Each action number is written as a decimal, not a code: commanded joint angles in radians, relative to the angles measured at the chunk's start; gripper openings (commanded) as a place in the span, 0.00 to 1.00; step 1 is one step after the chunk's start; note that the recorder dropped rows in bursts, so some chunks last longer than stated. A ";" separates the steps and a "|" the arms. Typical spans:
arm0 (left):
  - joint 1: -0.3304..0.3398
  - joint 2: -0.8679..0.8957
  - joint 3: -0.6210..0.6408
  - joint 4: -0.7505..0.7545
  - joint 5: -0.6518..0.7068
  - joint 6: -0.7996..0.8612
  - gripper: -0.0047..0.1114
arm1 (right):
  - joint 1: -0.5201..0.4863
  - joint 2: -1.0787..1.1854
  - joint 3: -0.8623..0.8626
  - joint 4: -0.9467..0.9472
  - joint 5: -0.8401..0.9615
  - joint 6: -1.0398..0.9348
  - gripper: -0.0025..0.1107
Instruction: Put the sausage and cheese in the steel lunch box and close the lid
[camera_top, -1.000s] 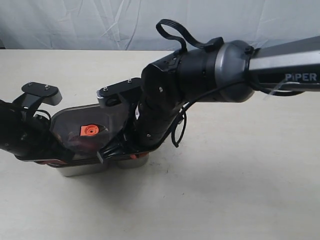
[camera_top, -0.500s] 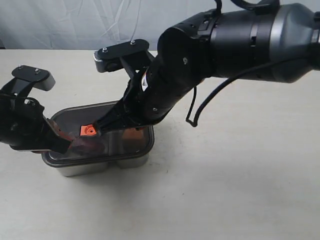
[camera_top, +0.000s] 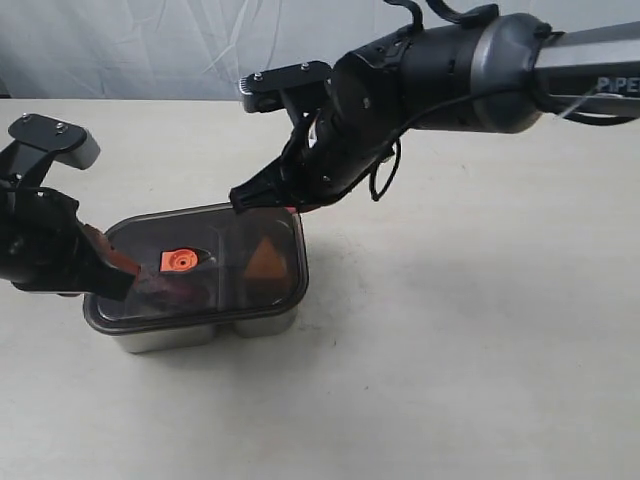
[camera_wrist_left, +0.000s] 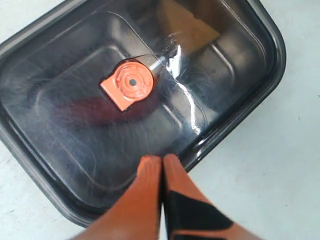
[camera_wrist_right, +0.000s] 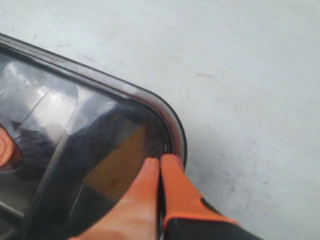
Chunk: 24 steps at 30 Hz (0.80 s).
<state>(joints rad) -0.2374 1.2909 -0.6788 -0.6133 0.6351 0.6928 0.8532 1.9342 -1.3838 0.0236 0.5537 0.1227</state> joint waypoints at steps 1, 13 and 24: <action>-0.005 0.004 0.012 0.005 -0.057 0.002 0.04 | -0.003 0.067 -0.076 -0.011 0.005 -0.014 0.01; -0.005 0.088 0.052 -0.019 -0.067 0.015 0.04 | -0.003 0.167 -0.112 -0.014 0.074 -0.019 0.01; -0.005 -0.030 0.048 -0.031 -0.007 0.025 0.04 | -0.003 0.032 -0.112 -0.044 0.051 0.013 0.01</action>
<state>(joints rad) -0.2374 1.3125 -0.6276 -0.6307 0.5965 0.7113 0.8532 2.0390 -1.4966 0.0000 0.6150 0.1153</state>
